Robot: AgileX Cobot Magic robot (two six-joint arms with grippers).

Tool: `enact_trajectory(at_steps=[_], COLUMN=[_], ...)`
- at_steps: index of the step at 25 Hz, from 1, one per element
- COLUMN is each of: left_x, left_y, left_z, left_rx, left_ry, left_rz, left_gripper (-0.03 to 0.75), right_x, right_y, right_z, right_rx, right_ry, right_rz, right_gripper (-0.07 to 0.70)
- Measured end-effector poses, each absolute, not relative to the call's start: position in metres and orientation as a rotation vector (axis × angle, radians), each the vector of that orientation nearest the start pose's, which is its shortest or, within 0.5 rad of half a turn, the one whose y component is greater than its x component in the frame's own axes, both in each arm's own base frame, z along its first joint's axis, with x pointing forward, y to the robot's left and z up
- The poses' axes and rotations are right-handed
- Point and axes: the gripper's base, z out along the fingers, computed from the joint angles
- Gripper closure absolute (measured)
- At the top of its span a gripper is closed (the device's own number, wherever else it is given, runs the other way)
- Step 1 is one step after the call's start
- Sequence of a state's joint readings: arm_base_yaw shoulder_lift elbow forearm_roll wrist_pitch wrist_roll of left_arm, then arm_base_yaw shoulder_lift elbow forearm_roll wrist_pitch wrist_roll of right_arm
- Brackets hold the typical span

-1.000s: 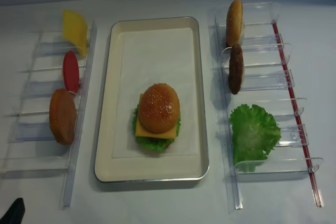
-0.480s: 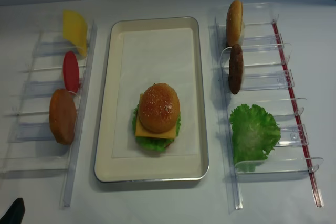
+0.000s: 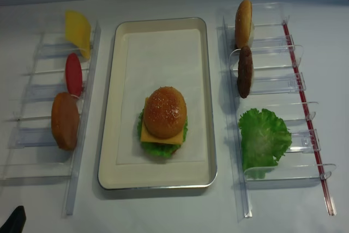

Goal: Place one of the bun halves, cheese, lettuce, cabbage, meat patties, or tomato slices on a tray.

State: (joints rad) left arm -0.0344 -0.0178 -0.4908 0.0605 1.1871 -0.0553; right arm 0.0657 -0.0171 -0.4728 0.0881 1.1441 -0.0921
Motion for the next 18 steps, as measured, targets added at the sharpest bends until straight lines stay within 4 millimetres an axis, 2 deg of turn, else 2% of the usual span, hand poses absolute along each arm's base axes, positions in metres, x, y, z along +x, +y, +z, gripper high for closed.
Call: enact_trajectory(at_steps=[18], left_x=[-0.0122], left_y=[0.0055], left_z=[0.2648], left_rx=[-0.03], left_ry=[2.16], left_rz=[0.022], left_gripper=[0.133], right_x=[-0.0088], right_y=[0.0067], right_z=[0.2633], right_rx=[-0.176], right_ry=[2.128], right_rz=[0.091], right_gripper=[0.11])
